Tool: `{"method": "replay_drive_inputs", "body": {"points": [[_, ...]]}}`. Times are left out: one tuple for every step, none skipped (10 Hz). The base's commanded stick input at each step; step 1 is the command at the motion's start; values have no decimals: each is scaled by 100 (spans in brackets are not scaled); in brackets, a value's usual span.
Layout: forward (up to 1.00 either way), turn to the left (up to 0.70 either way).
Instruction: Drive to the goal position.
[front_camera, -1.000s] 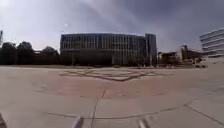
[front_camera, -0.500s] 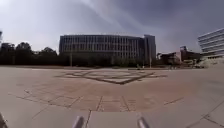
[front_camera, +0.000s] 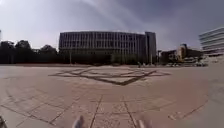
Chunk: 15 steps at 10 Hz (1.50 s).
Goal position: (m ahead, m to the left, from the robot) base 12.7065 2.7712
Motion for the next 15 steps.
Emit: {"method": "replay_drive_inputs", "body": {"points": [[95,0],[96,0],[96,0],[98,0],[98,0],[98,0],[98,0],[98,0],[98,0],[98,0],[98,0],[98,0],[98,0],[98,0],[98,0]]}}
